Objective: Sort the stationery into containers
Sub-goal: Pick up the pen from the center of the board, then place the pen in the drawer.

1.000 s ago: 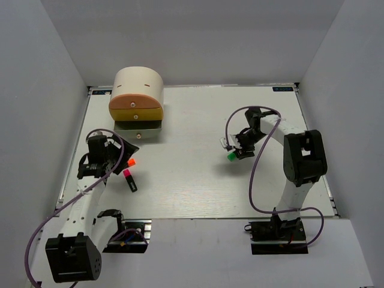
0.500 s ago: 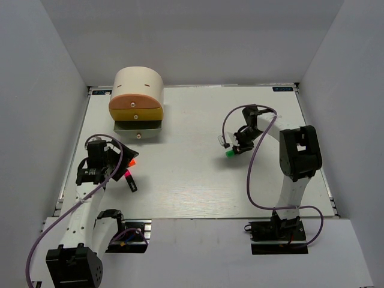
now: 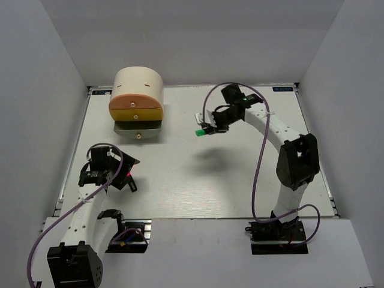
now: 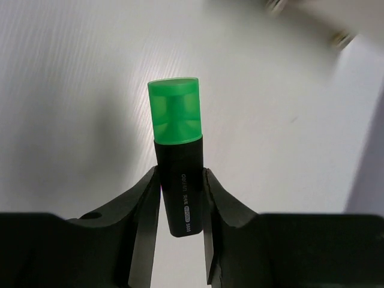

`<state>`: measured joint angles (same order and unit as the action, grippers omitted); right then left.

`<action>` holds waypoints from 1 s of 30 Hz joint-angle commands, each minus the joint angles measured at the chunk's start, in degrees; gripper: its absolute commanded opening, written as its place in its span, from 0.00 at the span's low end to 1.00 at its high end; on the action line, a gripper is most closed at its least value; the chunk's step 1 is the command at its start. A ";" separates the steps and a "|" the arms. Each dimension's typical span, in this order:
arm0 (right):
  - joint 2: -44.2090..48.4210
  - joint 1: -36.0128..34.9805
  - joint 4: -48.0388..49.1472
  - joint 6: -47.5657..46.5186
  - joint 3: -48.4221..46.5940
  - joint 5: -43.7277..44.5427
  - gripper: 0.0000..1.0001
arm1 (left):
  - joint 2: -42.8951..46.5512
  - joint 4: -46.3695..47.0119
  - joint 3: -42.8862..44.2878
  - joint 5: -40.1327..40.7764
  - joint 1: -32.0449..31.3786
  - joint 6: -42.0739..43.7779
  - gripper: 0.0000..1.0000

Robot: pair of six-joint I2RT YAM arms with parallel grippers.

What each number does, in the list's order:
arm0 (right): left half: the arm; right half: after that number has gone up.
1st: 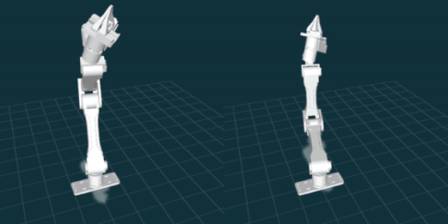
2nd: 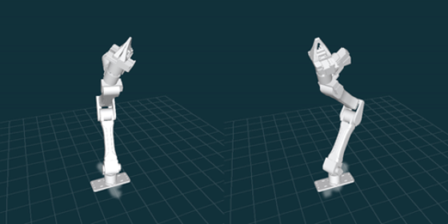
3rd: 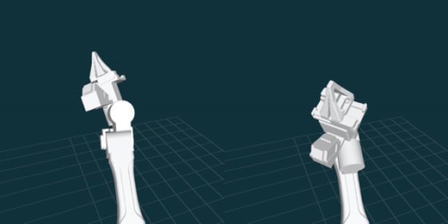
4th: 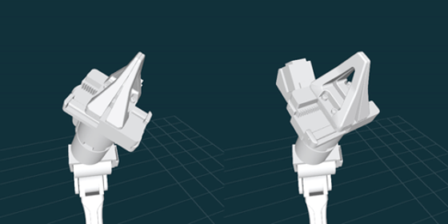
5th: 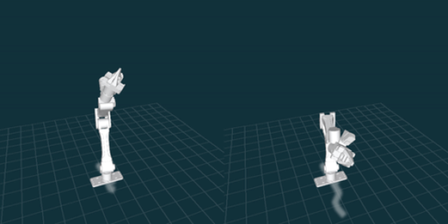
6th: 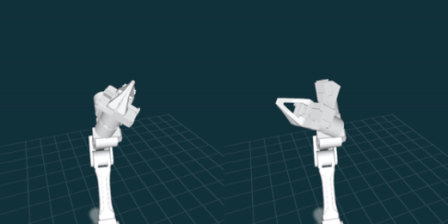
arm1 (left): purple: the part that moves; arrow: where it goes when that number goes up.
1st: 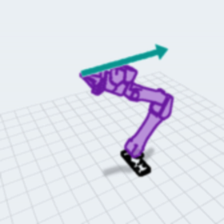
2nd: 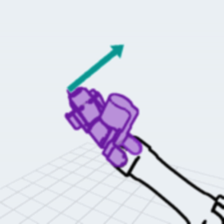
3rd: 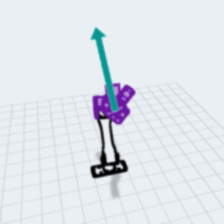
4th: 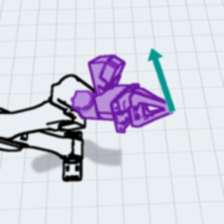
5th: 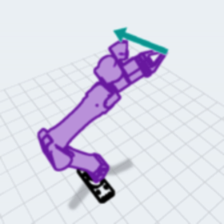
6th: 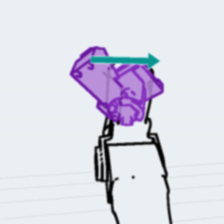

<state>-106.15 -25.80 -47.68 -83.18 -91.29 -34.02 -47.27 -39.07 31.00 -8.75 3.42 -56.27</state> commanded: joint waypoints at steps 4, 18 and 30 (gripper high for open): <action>-3.62 -9.60 14.79 25.92 -13.99 -3.42 0.00 | 3.23 -1.45 -0.33 1.02 0.27 -1.65 0.99; -13.47 -23.24 41.52 49.25 -20.60 4.38 0.00 | 6.22 -3.56 -1.38 1.02 0.27 -2.18 0.99; -19.53 -25.61 53.66 53.12 -19.02 16.70 0.00 | 10.00 -6.19 -2.97 1.02 0.27 -2.18 0.99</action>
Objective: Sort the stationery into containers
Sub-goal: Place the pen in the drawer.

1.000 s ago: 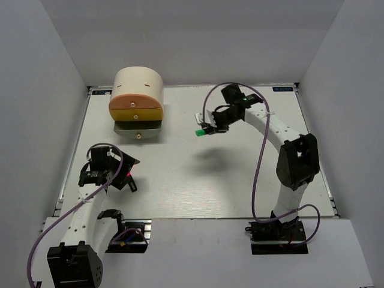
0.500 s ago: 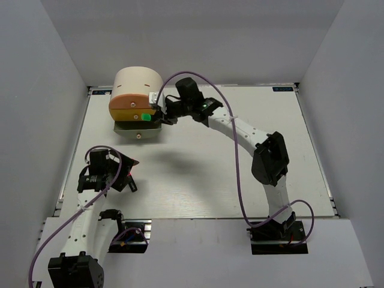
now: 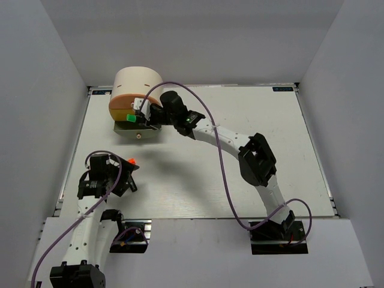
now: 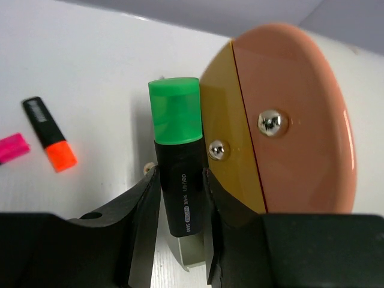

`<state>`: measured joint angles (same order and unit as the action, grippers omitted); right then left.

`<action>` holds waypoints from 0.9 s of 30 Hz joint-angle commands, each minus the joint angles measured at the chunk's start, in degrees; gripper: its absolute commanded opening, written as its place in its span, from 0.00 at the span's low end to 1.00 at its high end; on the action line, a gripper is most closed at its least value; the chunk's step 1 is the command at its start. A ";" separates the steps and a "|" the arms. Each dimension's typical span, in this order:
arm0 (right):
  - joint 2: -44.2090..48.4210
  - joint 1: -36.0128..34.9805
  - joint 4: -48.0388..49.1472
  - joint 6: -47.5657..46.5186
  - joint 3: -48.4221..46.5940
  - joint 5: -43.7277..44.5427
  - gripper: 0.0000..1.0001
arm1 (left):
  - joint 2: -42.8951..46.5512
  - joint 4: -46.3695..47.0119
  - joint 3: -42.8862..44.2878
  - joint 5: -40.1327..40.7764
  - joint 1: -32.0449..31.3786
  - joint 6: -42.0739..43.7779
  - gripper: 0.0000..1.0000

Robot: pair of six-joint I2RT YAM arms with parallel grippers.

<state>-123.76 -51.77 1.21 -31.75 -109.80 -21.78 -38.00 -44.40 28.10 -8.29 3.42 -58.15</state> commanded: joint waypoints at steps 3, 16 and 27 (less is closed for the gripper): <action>-3.32 0.27 4.94 1.51 -0.59 6.05 0.00 | 1.26 -1.39 -0.06 0.56 0.27 -0.30 0.99; -5.26 0.44 8.10 -2.35 2.57 7.54 0.01 | 1.79 -2.53 -0.59 0.03 0.27 -0.82 0.99; -6.05 1.05 8.28 -5.17 4.15 7.98 0.13 | 0.64 -1.48 -0.59 0.03 0.27 -0.82 0.99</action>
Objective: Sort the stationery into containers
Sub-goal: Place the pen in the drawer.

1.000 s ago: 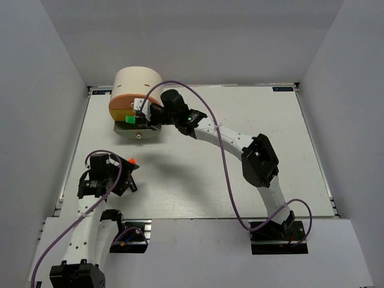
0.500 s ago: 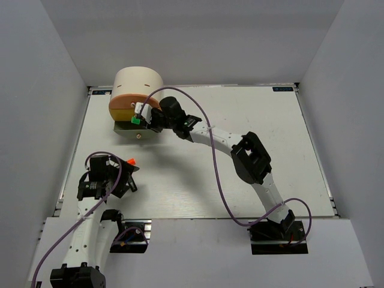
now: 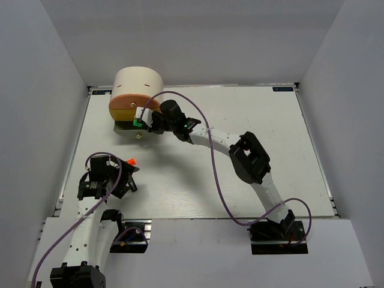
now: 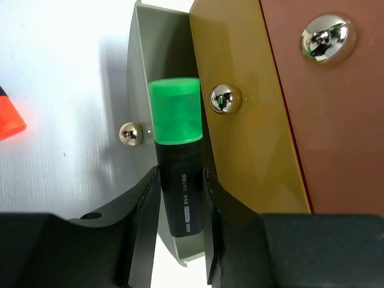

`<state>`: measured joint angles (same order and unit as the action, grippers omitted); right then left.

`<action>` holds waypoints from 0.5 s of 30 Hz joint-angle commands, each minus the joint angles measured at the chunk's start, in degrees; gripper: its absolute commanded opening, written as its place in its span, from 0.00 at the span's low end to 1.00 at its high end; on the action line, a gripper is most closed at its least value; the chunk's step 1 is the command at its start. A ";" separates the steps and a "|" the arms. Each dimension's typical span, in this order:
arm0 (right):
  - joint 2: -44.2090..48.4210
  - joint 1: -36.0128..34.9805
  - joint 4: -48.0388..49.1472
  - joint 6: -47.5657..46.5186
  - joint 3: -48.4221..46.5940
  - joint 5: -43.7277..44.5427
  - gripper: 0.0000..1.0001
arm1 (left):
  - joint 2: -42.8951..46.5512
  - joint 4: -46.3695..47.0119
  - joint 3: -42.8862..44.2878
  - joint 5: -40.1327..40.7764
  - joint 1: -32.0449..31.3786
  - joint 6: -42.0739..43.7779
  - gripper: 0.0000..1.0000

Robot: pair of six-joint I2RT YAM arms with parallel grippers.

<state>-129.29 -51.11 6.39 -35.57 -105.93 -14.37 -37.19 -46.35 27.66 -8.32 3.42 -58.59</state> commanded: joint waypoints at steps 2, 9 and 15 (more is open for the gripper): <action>-0.78 0.31 3.54 -1.43 0.37 0.66 0.19 | -0.16 0.47 -0.15 0.05 0.27 -0.39 0.99; 0.09 0.57 4.32 -2.39 2.83 1.01 0.49 | -0.69 1.08 -0.15 0.05 0.27 -0.91 0.99; 2.81 0.75 5.38 -3.10 5.55 0.84 0.52 | -1.22 1.61 0.38 0.05 0.27 -0.91 0.99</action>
<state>-129.73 -50.68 8.40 -37.85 -101.58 -13.56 -38.22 -45.91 27.66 -8.32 3.42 -59.18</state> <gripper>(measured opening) 0.520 0.978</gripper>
